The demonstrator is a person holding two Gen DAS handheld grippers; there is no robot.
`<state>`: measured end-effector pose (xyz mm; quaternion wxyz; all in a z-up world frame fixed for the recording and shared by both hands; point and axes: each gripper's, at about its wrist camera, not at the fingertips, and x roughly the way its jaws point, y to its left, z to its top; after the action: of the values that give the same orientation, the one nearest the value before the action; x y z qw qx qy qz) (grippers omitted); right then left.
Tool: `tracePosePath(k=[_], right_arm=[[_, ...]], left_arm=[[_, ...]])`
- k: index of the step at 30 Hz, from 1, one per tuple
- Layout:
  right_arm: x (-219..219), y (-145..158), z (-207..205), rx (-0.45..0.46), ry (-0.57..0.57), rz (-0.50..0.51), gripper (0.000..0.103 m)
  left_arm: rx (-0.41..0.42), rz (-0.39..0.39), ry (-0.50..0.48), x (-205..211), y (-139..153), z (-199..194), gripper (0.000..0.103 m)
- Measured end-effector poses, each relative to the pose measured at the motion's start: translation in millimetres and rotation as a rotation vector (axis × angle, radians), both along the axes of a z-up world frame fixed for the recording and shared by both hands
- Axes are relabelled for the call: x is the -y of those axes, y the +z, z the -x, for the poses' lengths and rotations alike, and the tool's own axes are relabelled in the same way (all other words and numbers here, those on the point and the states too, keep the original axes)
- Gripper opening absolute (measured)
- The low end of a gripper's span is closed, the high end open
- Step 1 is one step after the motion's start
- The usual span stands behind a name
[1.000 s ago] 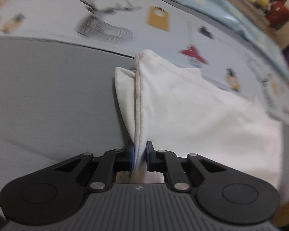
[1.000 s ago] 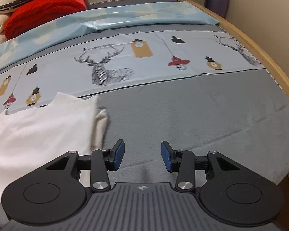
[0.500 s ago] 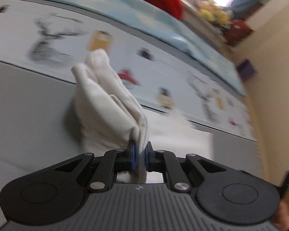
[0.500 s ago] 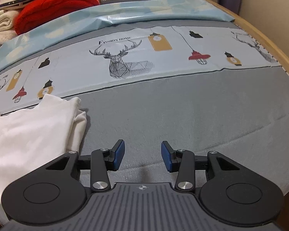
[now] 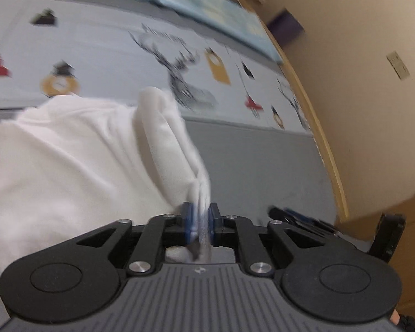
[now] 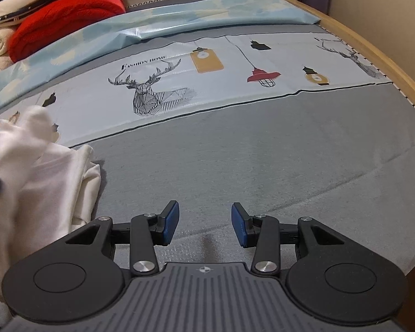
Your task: Fold small clothes
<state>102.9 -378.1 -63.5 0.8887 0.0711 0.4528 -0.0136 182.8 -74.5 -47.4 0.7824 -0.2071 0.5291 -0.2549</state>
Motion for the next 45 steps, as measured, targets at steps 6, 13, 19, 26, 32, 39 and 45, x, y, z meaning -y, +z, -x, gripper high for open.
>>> tracePosePath(k=[6, 13, 19, 26, 32, 39, 45], right_arm=[[-5.5, 2.6, -2.6, 0.015, 0.015, -0.059, 0.043], [-40.4, 0.5, -15.4, -0.021, 0.078, -0.223, 0.044], [-81.2, -8.0, -32.2, -0.065, 0.088, -0.307, 0.044], [-105.9, -27.6, -60.6, -0.111, -0.002, -0.352, 0.045], [-114.6, -15.2, -64.0, 0.032, -0.026, -0.318, 0.006], [-101.0, -29.2, -67.5, -0.072, -0.072, -0.211, 0.022], [-80.2, -17.8, -37.9, -0.107, 0.027, -0.299, 0.042]], left_arm=[[0.048, -0.008, 0.042, -30.4, 7.7, 1.1, 0.032], [0.026, -0.127, 0.084, -98.0, 7.8, 17.6, 0.032], [0.015, -0.199, 0.051, -134.0, 1.8, 45.4, 0.032], [0.026, -0.262, 0.012, -159.5, -3.4, 66.3, 0.032], [0.041, -0.28, -0.003, -171.9, -0.6, 63.7, 0.032], [0.045, -0.289, -0.039, -153.5, 0.2, 57.5, 0.032], [0.047, -0.307, -0.076, -124.7, -4.5, 55.4, 0.032]])
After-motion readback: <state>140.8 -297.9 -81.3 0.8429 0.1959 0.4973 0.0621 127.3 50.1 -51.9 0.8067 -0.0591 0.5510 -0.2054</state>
